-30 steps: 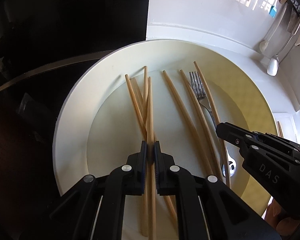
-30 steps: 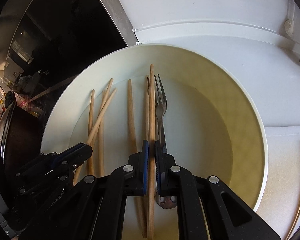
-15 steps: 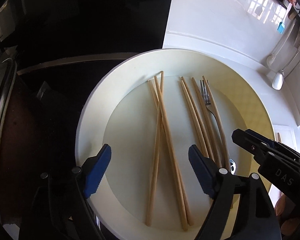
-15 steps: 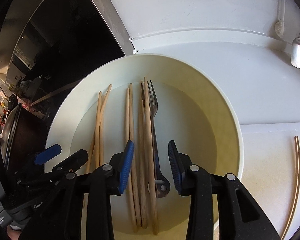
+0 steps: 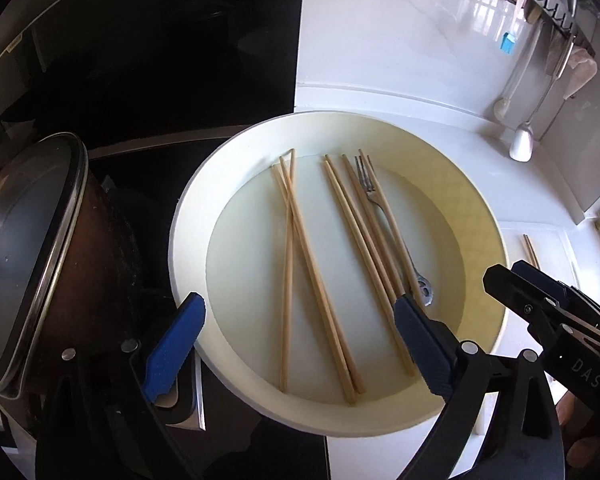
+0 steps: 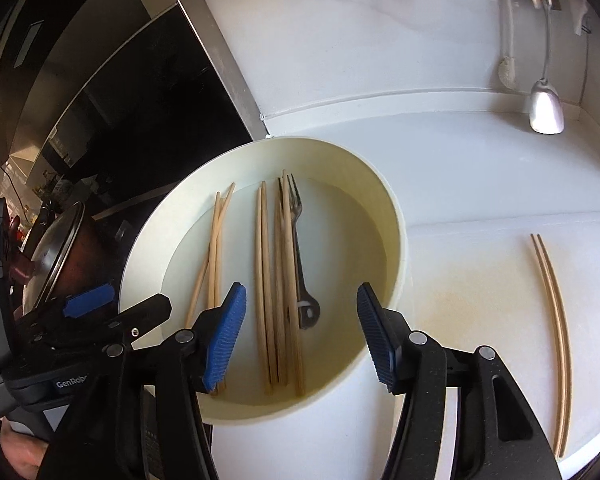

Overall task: Organize utensils
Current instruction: 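Move the open right tool back over the cutting board, then lower the right tool onto another wooden chopstick and close on it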

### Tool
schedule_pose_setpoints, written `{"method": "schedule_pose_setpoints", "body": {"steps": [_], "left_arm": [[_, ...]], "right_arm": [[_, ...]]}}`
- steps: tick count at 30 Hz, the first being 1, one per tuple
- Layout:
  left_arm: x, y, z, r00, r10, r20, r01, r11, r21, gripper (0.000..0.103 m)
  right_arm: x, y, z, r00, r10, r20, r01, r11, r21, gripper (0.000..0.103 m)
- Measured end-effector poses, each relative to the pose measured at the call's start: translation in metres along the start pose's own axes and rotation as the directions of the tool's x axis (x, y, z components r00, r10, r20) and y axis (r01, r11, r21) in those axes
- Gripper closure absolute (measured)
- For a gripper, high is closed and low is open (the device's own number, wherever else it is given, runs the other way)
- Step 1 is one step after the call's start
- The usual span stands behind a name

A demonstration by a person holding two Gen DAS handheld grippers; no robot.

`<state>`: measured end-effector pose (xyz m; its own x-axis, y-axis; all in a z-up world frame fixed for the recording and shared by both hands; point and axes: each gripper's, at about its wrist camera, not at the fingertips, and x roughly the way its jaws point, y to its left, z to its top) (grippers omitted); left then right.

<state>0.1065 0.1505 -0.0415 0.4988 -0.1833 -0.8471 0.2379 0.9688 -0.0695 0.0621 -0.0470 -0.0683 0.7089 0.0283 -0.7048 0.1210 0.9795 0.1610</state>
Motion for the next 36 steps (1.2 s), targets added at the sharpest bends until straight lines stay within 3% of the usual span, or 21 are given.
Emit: {"method": "schedule_pose_setpoints", "body": {"steps": [6,11,20,29,36], "left_arm": [[-0.02,-0.016,-0.011,0.998,-0.049,0.035,0.048,0.998,0.029,0.006],[-0.025,-0.045,-0.016,0.995,-0.09,0.034,0.088,0.995,0.05,0.006],[-0.031,-0.128,-0.034,0.989,-0.148,0.025,0.144,0.984,0.104,0.006],[-0.03,-0.211,-0.079,0.995,-0.095,-0.013,0.095,0.995,0.007,0.006],[-0.032,-0.258,-0.106,1.0,0.029,0.0,-0.028,0.997,-0.072,0.006]], "right_arm": [[-0.036,-0.025,-0.027,0.995,-0.075,0.066,0.071,0.996,0.059,0.044],[-0.061,-0.056,-0.044,0.988,-0.148,0.052,0.142,0.985,0.101,0.041],[-0.113,-0.129,-0.065,0.968,-0.242,0.07,0.228,0.959,0.167,0.037],[-0.135,-0.21,-0.081,0.982,-0.185,0.044,0.18,0.979,0.091,0.037],[-0.129,-0.253,-0.087,0.995,-0.104,-0.003,0.104,0.995,0.007,0.035]]}}
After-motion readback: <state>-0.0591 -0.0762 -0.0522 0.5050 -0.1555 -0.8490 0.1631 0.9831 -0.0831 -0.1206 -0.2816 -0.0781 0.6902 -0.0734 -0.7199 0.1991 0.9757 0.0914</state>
